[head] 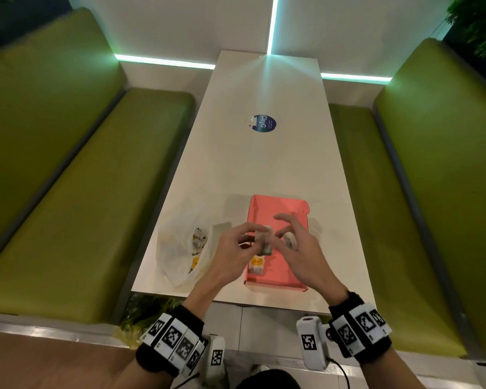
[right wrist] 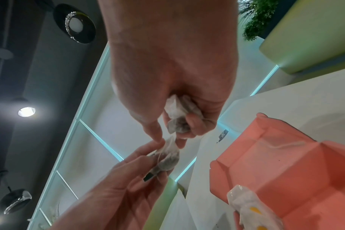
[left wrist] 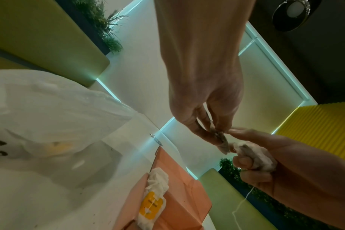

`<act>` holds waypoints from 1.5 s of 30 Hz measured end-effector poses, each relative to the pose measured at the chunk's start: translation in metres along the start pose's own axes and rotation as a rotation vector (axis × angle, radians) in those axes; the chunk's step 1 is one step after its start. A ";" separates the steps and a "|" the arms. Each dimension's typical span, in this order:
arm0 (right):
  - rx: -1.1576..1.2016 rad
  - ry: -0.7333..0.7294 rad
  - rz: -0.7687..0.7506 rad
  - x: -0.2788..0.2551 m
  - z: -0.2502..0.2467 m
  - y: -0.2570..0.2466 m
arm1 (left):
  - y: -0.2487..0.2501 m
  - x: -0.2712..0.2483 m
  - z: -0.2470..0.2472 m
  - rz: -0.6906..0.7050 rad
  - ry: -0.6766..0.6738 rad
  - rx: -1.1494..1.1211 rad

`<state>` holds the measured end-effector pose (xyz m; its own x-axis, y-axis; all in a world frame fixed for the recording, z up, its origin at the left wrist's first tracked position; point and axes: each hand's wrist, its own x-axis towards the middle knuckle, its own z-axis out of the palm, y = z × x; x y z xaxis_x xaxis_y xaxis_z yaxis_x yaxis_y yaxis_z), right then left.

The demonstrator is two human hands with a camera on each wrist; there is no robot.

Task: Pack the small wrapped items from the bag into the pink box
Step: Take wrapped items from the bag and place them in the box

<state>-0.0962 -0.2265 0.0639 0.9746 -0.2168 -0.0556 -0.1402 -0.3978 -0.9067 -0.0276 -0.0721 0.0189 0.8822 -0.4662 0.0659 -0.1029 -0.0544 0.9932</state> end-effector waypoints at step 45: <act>-0.751 -0.215 -0.143 0.005 0.058 0.098 | -0.077 -0.062 0.017 0.118 -0.277 1.259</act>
<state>-0.0951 -0.2146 -0.0498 0.9937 0.0284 -0.1086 -0.0164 -0.9203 -0.3908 -0.0823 -0.0539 -0.0636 0.7298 -0.6832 -0.0256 -0.6659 -0.7189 0.1995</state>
